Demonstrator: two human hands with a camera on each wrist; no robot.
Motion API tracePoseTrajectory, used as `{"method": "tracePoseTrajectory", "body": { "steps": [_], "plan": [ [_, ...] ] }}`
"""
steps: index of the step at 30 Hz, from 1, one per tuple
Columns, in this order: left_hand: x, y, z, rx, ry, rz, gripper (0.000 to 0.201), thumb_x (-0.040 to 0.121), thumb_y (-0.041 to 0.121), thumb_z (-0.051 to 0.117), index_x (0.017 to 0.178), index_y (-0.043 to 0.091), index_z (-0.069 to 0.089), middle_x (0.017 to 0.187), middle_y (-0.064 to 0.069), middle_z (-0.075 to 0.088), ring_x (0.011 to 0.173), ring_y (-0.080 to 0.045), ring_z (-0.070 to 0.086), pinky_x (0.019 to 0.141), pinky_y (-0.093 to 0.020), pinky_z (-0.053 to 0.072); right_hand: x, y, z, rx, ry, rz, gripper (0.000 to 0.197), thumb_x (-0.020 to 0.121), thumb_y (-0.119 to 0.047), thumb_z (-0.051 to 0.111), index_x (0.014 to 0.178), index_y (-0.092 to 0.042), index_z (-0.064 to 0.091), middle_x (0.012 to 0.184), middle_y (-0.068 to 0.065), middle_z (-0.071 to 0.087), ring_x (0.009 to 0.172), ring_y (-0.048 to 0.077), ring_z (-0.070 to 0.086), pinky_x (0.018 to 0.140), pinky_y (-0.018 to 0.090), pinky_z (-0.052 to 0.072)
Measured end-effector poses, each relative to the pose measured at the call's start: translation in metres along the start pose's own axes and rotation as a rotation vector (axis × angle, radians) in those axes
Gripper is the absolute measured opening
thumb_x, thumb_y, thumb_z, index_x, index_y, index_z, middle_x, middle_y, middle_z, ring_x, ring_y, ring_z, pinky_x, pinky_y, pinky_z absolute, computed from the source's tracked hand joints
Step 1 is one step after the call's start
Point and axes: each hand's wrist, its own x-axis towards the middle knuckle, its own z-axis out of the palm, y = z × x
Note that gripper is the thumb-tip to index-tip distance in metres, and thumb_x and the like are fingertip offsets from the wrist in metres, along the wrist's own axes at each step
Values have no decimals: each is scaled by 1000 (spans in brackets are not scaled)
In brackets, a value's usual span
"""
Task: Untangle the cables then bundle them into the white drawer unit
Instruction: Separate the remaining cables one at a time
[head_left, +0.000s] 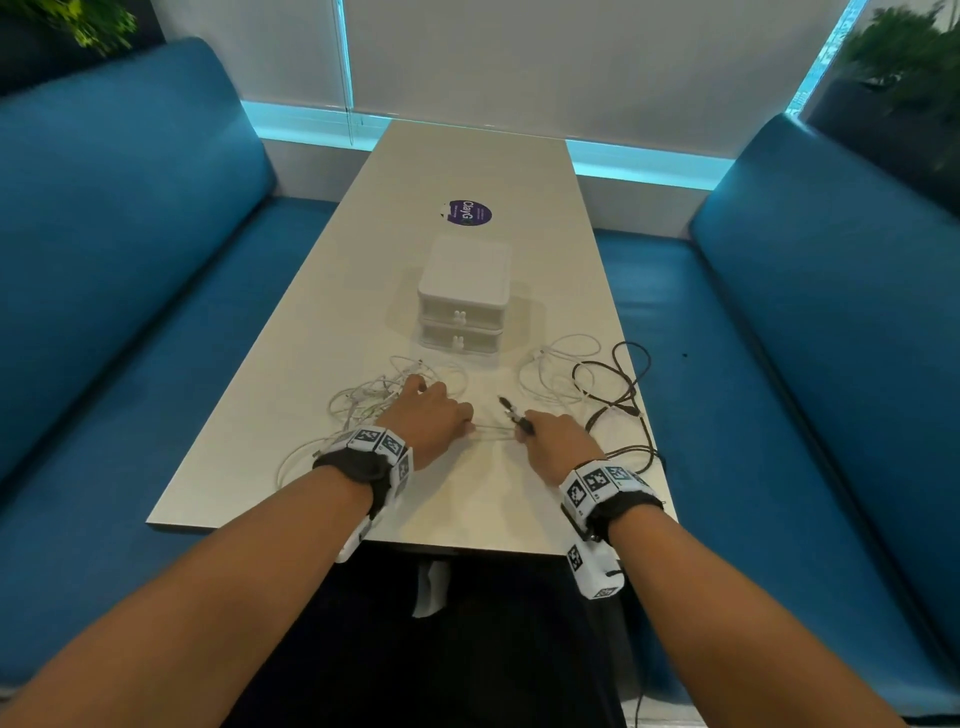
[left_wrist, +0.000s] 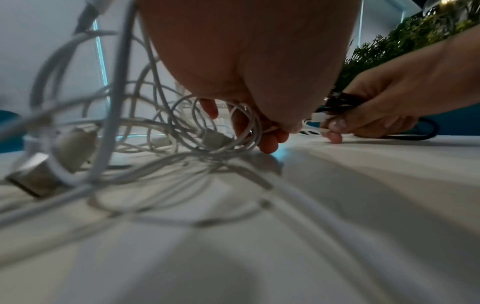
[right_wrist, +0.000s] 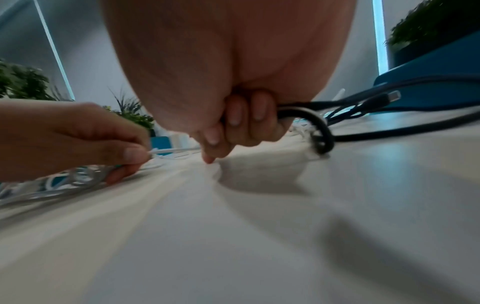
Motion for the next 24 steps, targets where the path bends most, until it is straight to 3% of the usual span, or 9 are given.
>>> {"method": "tracePoseTrajectory", "body": {
  "steps": [5, 11, 17, 20, 24],
  "plan": [
    [-7, -21, 0, -5, -2, -50, 29, 108, 33, 32, 114, 28, 60, 104, -5, 64, 104, -27, 50, 99, -41, 32, 3, 31, -15, -66, 111, 166, 21, 102, -30, 40, 108, -18, 57, 96, 7, 64, 83, 27, 61, 72, 36, 51],
    [-1, -14, 7, -17, -13, -49, 29, 107, 30, 30, 114, 27, 58, 92, -1, 66, 100, -25, 50, 95, -43, 33, 0, 11, -14, 93, 278, 12, 26, 104, -35, 36, 113, -19, 54, 86, 9, 66, 79, 32, 62, 70, 42, 53],
    [10, 10, 1, -80, 71, 12, 31, 106, 28, 32, 113, 30, 62, 95, -5, 66, 96, -28, 50, 90, -41, 32, 0, -24, 7, 121, 77, -173, 17, 101, -30, 40, 105, -21, 54, 88, 10, 65, 80, 32, 60, 70, 43, 52],
    [11, 10, 5, -106, 92, 23, 29, 107, 29, 32, 113, 30, 61, 93, -3, 67, 96, -26, 51, 89, -41, 32, 3, -24, 10, 165, 30, -130, 18, 101, -27, 42, 100, -17, 57, 91, 11, 66, 84, 31, 60, 75, 45, 52],
    [8, 2, 10, -70, 56, 43, 30, 106, 39, 29, 105, 27, 57, 93, -4, 65, 96, -28, 50, 92, -43, 34, 4, -13, 6, 126, -11, -118, 21, 100, -34, 45, 94, -18, 58, 88, 10, 66, 81, 30, 61, 75, 46, 53]
  ]
}}
